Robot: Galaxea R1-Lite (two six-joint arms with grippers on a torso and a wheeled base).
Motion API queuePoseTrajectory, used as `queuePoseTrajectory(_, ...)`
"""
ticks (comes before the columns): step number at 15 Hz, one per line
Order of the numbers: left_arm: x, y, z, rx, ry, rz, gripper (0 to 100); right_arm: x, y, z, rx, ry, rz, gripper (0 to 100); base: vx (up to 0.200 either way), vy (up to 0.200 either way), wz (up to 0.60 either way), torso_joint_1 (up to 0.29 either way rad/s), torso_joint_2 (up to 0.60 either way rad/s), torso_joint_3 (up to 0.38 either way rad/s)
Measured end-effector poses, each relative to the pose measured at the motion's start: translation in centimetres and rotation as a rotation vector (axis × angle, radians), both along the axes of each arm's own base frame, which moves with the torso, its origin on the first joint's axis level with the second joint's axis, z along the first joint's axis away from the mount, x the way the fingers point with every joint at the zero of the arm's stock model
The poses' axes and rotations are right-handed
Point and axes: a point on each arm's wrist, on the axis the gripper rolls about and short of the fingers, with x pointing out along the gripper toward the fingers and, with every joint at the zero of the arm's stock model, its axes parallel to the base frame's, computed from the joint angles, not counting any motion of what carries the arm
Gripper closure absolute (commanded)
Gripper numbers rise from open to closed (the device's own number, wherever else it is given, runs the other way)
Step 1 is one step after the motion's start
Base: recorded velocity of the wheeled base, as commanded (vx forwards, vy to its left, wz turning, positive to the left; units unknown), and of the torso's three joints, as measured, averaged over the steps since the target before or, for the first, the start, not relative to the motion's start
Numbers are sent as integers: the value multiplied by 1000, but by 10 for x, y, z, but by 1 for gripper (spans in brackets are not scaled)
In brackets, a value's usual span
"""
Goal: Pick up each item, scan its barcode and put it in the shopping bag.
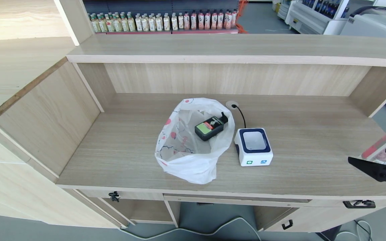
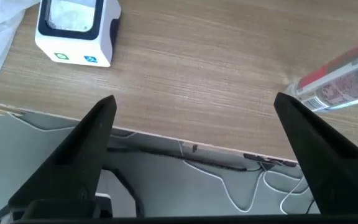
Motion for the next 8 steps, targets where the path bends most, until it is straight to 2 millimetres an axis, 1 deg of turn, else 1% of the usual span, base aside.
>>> queuePoseTrajectory(5,0,0,0,1,1,-3,0,3,-11,-1,-12,4,-63,0,0,-200,0,5,2,3)
queuePoseTrajectory(8,0,0,0,2,0,-2,0,4,-15,-2,-11,10,-81,0,0,-200,0,9,6,2)
